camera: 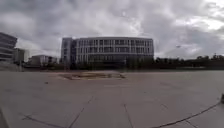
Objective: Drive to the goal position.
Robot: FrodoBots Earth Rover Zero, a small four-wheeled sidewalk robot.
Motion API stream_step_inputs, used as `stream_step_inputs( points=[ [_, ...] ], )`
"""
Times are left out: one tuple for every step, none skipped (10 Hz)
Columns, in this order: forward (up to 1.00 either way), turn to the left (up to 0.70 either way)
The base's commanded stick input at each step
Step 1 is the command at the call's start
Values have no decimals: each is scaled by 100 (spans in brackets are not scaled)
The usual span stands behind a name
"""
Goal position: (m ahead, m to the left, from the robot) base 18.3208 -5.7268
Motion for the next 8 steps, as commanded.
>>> stream_step_inputs(
  points=[
    [70, -35],
    [70, -35],
    [70, -19],
    [70, 0],
    [70, 0],
    [70, 0],
    [70, 0],
    [70, 0]
  ],
)
